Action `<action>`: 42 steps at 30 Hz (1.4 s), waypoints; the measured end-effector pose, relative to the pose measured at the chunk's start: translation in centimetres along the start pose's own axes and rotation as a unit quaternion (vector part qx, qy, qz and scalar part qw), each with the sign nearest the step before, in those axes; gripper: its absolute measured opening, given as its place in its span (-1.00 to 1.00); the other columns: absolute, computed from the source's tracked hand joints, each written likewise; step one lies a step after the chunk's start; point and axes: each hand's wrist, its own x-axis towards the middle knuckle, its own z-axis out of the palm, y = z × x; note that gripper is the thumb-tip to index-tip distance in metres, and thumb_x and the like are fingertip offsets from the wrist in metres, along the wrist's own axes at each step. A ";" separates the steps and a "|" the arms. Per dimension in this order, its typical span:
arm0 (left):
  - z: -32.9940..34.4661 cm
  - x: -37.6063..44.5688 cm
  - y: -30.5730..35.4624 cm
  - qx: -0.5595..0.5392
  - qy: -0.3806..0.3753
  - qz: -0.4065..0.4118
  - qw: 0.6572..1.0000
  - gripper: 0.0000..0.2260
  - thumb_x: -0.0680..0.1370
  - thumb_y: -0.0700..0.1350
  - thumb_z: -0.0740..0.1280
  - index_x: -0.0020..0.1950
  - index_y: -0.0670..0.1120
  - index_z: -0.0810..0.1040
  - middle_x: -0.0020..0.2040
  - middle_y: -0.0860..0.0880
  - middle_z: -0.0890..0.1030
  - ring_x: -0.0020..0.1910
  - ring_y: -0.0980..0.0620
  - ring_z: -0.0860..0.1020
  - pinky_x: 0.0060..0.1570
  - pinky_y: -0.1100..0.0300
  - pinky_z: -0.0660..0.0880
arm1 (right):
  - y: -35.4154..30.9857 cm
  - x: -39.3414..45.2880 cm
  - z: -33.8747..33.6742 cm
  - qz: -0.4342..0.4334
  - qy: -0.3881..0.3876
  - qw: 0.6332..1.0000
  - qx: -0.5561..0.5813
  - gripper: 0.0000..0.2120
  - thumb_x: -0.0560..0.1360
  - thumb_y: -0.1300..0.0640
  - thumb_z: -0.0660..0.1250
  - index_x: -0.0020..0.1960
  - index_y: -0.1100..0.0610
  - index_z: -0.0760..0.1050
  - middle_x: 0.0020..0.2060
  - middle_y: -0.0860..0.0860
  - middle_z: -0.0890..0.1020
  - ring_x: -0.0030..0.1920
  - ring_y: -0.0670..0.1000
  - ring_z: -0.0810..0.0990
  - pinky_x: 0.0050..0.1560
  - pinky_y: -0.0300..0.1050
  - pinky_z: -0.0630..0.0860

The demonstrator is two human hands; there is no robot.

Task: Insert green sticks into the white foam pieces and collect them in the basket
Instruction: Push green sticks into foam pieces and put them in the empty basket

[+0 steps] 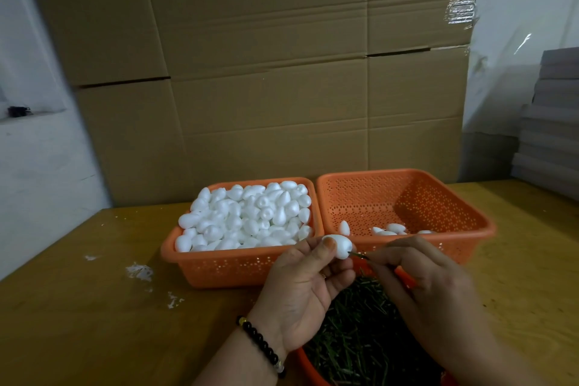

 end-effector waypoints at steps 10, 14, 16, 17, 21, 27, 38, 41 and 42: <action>0.2 0.0 -0.3 0.037 -0.012 0.004 0.999 -0.77 0.36 -0.21 0.43 -0.02 -0.23 0.58 -0.16 -0.15 0.64 -0.27 0.05 0.60 -0.29 0.20 0.57 | 0.1 -0.2 0.5 -0.005 0.007 1.000 -0.003 -0.94 0.38 0.20 0.43 -0.19 0.20 0.63 -0.21 -0.03 0.62 -0.14 -0.17 0.57 0.00 -0.40 0.48; 0.1 0.1 -0.3 0.043 -0.009 0.005 0.999 -0.76 0.37 -0.22 0.42 0.01 -0.25 0.56 -0.16 -0.15 0.65 -0.26 0.05 0.60 -0.28 0.20 0.57 | 0.2 -0.2 0.6 0.000 0.000 1.000 -0.006 -0.95 0.36 0.21 0.44 -0.20 0.19 0.62 -0.23 -0.04 0.62 -0.20 -0.15 0.58 -0.08 -0.32 0.52; 0.1 0.1 -0.4 0.045 -0.009 0.004 0.999 -0.76 0.37 -0.22 0.43 0.01 -0.24 0.56 -0.15 -0.15 0.65 -0.25 0.05 0.61 -0.28 0.20 0.57 | 0.2 -0.2 0.6 0.004 -0.003 1.000 -0.006 -0.95 0.36 0.20 0.44 -0.20 0.18 0.62 -0.23 -0.05 0.62 -0.20 -0.15 0.57 -0.06 -0.34 0.51; 0.1 0.1 -0.4 0.045 -0.009 0.003 0.999 -0.75 0.37 -0.22 0.43 0.01 -0.25 0.56 -0.15 -0.15 0.64 -0.25 0.05 0.61 -0.27 0.20 0.57 | 0.2 -0.2 0.7 0.005 -0.005 1.000 -0.006 -0.95 0.36 0.20 0.43 -0.20 0.18 0.62 -0.23 -0.05 0.61 -0.19 -0.15 0.57 -0.04 -0.36 0.50; 0.0 0.1 -0.3 0.043 -0.008 0.002 0.999 -0.74 0.37 -0.21 0.43 0.02 -0.25 0.56 -0.16 -0.15 0.64 -0.25 0.05 0.60 -0.27 0.20 0.57 | 0.3 -0.2 0.7 0.008 -0.014 1.000 -0.003 -0.96 0.37 0.20 0.43 -0.20 0.17 0.61 -0.23 -0.04 0.63 -0.11 -0.09 0.61 0.10 -0.47 0.40; 0.0 0.1 -0.4 0.040 -0.001 -0.004 0.999 -0.71 0.37 -0.19 0.43 0.05 -0.26 0.56 -0.15 -0.16 0.64 -0.26 0.04 0.61 -0.28 0.20 0.57 | 0.3 -0.3 0.7 0.003 -0.017 1.000 0.000 -0.96 0.41 0.22 0.46 -0.19 0.18 0.61 -0.23 -0.05 0.60 -0.23 -0.13 0.57 -0.12 -0.27 0.53; -0.1 0.1 -0.4 0.045 -0.010 -0.006 0.999 -0.77 0.36 -0.20 0.44 -0.01 -0.23 0.59 -0.15 -0.15 0.65 -0.25 0.05 0.61 -0.26 0.20 0.58 | 0.4 -0.3 0.7 0.004 -0.030 1.000 0.002 -0.94 0.40 0.25 0.49 -0.18 0.18 0.61 -0.23 -0.04 0.60 -0.24 -0.13 0.57 -0.21 -0.26 0.53; -0.1 0.1 -0.3 0.048 -0.010 -0.006 0.999 -0.75 0.35 -0.19 0.45 -0.01 -0.22 0.59 -0.16 -0.15 0.64 -0.25 0.05 0.61 -0.26 0.20 0.58 | 0.5 -0.4 0.8 0.005 -0.031 0.999 0.012 -0.95 0.41 0.24 0.47 -0.18 0.18 0.60 -0.22 -0.04 0.60 -0.24 -0.13 0.57 -0.19 -0.24 0.53; -0.1 0.1 -0.3 0.049 -0.010 -0.007 0.999 -0.74 0.35 -0.19 0.45 0.00 -0.23 0.58 -0.16 -0.14 0.64 -0.25 0.05 0.61 -0.26 0.20 0.58 | 0.5 -0.4 0.8 0.007 -0.031 0.999 0.014 -0.96 0.41 0.23 0.46 -0.17 0.17 0.60 -0.22 -0.05 0.60 -0.24 -0.13 0.57 -0.18 -0.24 0.53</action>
